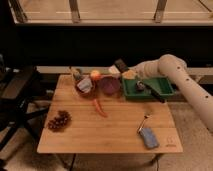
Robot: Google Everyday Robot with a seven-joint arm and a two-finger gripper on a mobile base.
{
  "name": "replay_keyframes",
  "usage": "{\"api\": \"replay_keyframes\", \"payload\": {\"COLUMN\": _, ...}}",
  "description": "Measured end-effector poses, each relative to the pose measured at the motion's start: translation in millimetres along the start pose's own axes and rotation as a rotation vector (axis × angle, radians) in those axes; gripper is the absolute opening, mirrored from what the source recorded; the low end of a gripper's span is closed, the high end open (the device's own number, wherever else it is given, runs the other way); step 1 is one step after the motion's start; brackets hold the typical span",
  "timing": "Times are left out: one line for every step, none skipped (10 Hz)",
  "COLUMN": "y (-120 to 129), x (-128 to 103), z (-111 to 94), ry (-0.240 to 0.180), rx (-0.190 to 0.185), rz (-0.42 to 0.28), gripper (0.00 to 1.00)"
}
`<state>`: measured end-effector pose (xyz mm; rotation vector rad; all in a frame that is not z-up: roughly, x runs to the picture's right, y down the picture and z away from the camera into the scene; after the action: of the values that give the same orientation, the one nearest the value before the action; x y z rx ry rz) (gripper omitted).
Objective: Place eraser in paper cup
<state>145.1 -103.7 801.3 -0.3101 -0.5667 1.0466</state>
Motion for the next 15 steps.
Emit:
{"api": "replay_keyframes", "payload": {"y": -8.8, "x": -11.7, "z": 9.2, "ry": -0.016, "rx": 0.006, "rz": -0.010, "gripper": 0.03}}
{"api": "replay_keyframes", "payload": {"y": -19.5, "x": -23.8, "z": 17.0, "ry": -0.038, "rx": 0.012, "rz": -0.014, "gripper": 0.03}}
{"api": "replay_keyframes", "payload": {"y": -31.4, "x": -37.8, "z": 24.2, "ry": -0.064, "rx": 0.020, "rz": -0.010, "gripper": 0.03}}
{"api": "replay_keyframes", "payload": {"y": -37.9, "x": -51.4, "z": 33.3, "ry": -0.085, "rx": 0.023, "rz": -0.008, "gripper": 0.03}}
{"api": "replay_keyframes", "payload": {"y": -40.2, "x": -57.4, "z": 36.4, "ry": -0.094, "rx": 0.024, "rz": -0.007, "gripper": 0.03}}
{"api": "replay_keyframes", "payload": {"y": -40.8, "x": -58.0, "z": 36.9, "ry": -0.095, "rx": 0.024, "rz": -0.007, "gripper": 0.03}}
{"api": "replay_keyframes", "payload": {"y": -41.9, "x": -57.1, "z": 35.8, "ry": -0.095, "rx": 0.026, "rz": -0.006, "gripper": 0.03}}
{"api": "replay_keyframes", "payload": {"y": -42.5, "x": -56.7, "z": 35.2, "ry": -0.095, "rx": 0.028, "rz": -0.006, "gripper": 0.03}}
{"api": "replay_keyframes", "payload": {"y": -41.9, "x": -56.9, "z": 35.9, "ry": -0.094, "rx": 0.026, "rz": -0.007, "gripper": 0.03}}
{"api": "replay_keyframes", "payload": {"y": -42.2, "x": -56.9, "z": 37.7, "ry": -0.092, "rx": 0.024, "rz": -0.016, "gripper": 0.03}}
{"api": "replay_keyframes", "payload": {"y": -43.2, "x": -57.9, "z": 48.4, "ry": -0.093, "rx": 0.023, "rz": -0.036, "gripper": 0.03}}
{"api": "replay_keyframes", "payload": {"y": -44.5, "x": -61.0, "z": 58.5, "ry": -0.095, "rx": 0.023, "rz": -0.048, "gripper": 0.03}}
{"api": "replay_keyframes", "payload": {"y": -45.1, "x": -63.2, "z": 66.6, "ry": -0.095, "rx": 0.021, "rz": -0.057, "gripper": 0.03}}
{"api": "replay_keyframes", "payload": {"y": -54.8, "x": -64.8, "z": 76.7, "ry": -0.092, "rx": 0.028, "rz": -0.067, "gripper": 0.03}}
{"api": "replay_keyframes", "payload": {"y": -62.6, "x": -63.6, "z": 86.4, "ry": -0.084, "rx": 0.030, "rz": -0.075, "gripper": 0.03}}
